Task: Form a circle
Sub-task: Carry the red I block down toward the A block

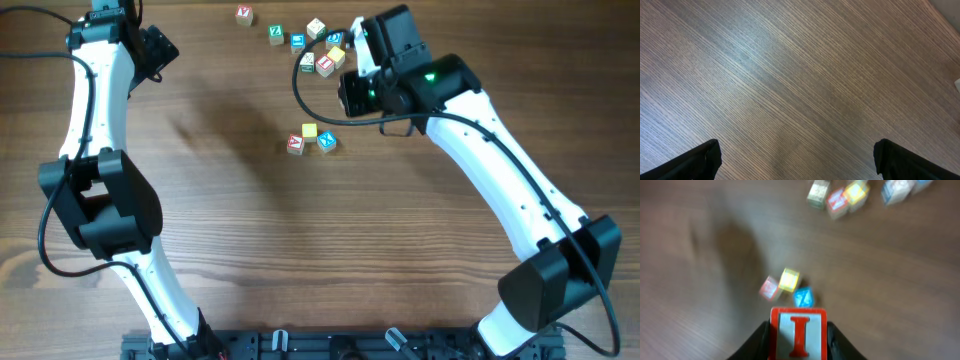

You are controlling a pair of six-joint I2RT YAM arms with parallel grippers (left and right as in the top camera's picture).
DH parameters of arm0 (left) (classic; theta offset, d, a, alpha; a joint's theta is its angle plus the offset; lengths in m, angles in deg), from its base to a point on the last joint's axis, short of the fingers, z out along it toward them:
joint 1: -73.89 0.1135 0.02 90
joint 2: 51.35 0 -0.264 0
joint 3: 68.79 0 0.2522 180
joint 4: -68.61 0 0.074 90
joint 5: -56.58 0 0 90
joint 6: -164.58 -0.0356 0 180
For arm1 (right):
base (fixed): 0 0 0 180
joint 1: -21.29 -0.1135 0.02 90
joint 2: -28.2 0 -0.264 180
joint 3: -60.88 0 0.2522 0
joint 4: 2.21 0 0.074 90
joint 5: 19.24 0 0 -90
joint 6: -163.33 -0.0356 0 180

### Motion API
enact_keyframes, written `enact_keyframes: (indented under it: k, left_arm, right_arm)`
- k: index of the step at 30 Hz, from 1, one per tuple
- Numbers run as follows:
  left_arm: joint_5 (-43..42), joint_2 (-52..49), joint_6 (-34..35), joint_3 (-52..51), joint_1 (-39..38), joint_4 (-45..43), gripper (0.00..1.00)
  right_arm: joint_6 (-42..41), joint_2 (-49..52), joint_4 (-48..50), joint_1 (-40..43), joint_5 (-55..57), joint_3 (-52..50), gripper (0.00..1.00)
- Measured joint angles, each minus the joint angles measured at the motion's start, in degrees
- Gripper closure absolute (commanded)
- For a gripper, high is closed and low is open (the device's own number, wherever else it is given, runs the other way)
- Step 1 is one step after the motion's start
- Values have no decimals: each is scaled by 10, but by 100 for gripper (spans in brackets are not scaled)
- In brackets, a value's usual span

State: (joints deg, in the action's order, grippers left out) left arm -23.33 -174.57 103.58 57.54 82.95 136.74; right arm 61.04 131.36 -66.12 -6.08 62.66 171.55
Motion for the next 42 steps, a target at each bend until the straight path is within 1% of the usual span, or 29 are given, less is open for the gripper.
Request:
enact_keyframes:
  k: [3, 6, 8, 11, 13, 14, 18, 20, 25, 28, 31, 34, 35, 38, 41, 42]
  left_arm:
    - [0, 0, 0, 0, 0, 0, 0]
    - [0, 0, 0, 0, 0, 0, 0]
    - [0, 0, 0, 0, 0, 0, 0]
    - [0, 0, 0, 0, 0, 0, 0]
    - [0, 0, 0, 0, 0, 0, 0]
    - [0, 0, 0, 0, 0, 0, 0]
    - [0, 0, 0, 0, 0, 0, 0]
    - [0, 0, 0, 0, 0, 0, 0]
    - [0, 0, 0, 0, 0, 0, 0]
    - [0, 0, 0, 0, 0, 0, 0]
    - [0, 0, 0, 0, 0, 0, 0]
    - [0, 0, 0, 0, 0, 0, 0]
    - [0, 0, 0, 0, 0, 0, 0]
    - [0, 0, 0, 0, 0, 0, 0]
    - [0, 0, 0, 0, 0, 0, 0]
    - [0, 0, 0, 0, 0, 0, 0]
  right_arm:
    - [-12, 10, -60, -4, -39, -2, 80]
    - [-26, 18, -54, -16, -52, -25, 80]
    - [-35, 19, -20, -32, -57, -55, 80]
    - [-73, 20, 54, -66, -63, -112, 80]
    - [-121, 21, 116, -89, -64, -160, 81]
    - [-169, 22, 172, -106, -56, -200, 81]
    - [-260, 27, 243, -139, -23, -267, 81]
    - [-298, 27, 257, -153, 1, -290, 81]
    - [-359, 28, 284, -186, 71, -301, 82]
    - [-374, 40, 301, -194, 96, -301, 77]
    - [-392, 65, 310, -196, 113, -301, 77]
    - [-404, 70, 324, -196, 130, -301, 77]
    - [-406, 71, 325, -196, 136, -301, 74]
    - [-417, 74, 327, -196, 156, -301, 73]
    - [-421, 74, 331, -196, 171, -301, 68]
    - [-421, 74, 332, -196, 174, -301, 65]
